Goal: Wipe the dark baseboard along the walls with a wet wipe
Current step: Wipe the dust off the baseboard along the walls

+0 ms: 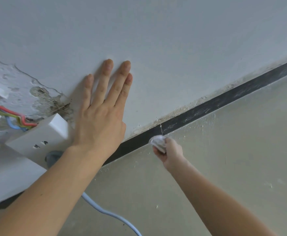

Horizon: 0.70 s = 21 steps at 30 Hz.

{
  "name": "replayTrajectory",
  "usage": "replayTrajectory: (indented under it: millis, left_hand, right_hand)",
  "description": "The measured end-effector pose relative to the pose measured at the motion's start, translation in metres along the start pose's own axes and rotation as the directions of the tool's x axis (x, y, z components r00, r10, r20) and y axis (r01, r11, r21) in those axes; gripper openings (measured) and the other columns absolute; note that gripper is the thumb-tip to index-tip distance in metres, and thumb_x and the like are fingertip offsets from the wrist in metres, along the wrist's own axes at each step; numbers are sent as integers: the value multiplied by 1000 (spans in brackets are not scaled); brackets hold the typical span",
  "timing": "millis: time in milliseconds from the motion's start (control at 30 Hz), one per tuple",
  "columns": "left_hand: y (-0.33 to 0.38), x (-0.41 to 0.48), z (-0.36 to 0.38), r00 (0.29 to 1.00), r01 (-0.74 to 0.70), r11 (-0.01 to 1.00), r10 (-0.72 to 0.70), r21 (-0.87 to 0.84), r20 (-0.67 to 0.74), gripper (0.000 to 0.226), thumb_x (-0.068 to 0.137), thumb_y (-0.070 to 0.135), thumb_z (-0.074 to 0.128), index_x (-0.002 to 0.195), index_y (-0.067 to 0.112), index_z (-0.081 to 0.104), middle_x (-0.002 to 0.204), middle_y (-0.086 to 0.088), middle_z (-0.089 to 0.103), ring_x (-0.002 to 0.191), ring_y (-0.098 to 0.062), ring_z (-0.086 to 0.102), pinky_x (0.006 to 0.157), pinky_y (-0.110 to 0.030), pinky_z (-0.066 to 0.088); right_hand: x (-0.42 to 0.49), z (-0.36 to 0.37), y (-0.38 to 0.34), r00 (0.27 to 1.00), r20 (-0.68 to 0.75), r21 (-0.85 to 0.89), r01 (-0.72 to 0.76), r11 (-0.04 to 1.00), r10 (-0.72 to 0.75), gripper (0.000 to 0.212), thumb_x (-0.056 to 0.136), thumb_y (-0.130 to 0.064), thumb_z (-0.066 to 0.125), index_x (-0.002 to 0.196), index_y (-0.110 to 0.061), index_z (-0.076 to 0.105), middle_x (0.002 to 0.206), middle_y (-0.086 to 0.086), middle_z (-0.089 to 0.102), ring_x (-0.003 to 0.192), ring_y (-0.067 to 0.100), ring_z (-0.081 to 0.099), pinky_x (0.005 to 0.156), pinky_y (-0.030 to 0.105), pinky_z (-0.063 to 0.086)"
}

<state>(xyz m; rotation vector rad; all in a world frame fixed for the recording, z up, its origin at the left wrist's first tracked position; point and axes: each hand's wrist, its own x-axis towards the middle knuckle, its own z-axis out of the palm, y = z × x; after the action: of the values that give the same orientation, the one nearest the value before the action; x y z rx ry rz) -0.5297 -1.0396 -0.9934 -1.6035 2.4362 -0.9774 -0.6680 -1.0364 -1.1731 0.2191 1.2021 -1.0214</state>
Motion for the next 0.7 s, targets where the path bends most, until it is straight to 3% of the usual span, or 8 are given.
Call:
replayTrajectory:
  millis: [133, 267, 333, 400, 500, 600, 700]
  left_hand:
    - [2, 2, 0, 1000, 6, 1000, -6, -21, -21, 101, 72, 12, 61, 150, 9, -3, 157, -3, -18, 141, -27, -24, 116, -47, -8]
    - [1, 3, 1, 1000, 13, 998, -14, -60, -12, 101, 70, 11, 63, 151, 9, 4, 159, -2, -10, 142, -26, -22, 115, -46, -8]
    - [0, 2, 2, 1000, 17, 997, -18, -70, -10, 101, 69, 11, 65, 151, 9, 5, 159, -2, -10, 142, -26, -22, 116, -46, -7]
    - [1, 3, 3, 999, 27, 996, -29, -87, -17, 102, 68, 11, 67, 151, 8, 7, 159, -1, -10, 141, -24, -24, 116, -46, -7]
    - [4, 4, 5, 999, 42, 994, -44, -104, -23, 104, 67, 11, 69, 151, 7, 8, 160, -2, -5, 141, -25, -24, 115, -44, -9]
    - [4, 3, 5, 999, 41, 994, -44, -105, -23, 104, 67, 10, 69, 151, 7, 8, 160, -4, -4, 144, -28, -17, 115, -45, -9]
    - [5, 3, 6, 999, 32, 994, -35, -102, -25, 103, 67, 10, 67, 151, 6, 6, 160, -4, -7, 144, -28, -18, 116, -46, -8]
  right_hand:
    - [9, 24, 54, 984, 109, -193, -119, 974, 142, 31, 91, -6, 54, 120, 4, 53, 109, 23, 63, 80, 28, 68, 57, 32, 59]
    - [21, 31, 39, 997, 67, -170, -25, 985, 37, 39, 92, 1, 49, 131, 4, 45, 127, 23, 55, 78, 24, 62, 63, 32, 58]
    - [29, 22, 11, 999, 35, -172, 47, 984, -41, 44, 92, 2, 45, 136, 2, 41, 135, 21, 49, 73, 19, 57, 56, 28, 59]
    - [35, 10, -15, 995, -17, -157, 93, 983, -97, 43, 92, 2, 45, 135, 2, 43, 127, 21, 54, 71, 19, 57, 59, 28, 60]
    - [33, -4, -35, 977, -126, -109, 160, 981, -173, 26, 90, 1, 52, 115, 8, 59, 83, 16, 65, 64, 21, 64, 85, 40, 57]
    - [28, -21, -43, 941, -236, 41, 258, 965, -242, 14, 91, -1, 53, 97, 1, 65, 82, 12, 66, 68, 18, 65, 85, 34, 57]
    - [28, -27, -45, 917, -329, 122, 277, 953, -224, 18, 90, -4, 54, 105, 1, 62, 83, 10, 63, 80, 25, 67, 84, 37, 57]
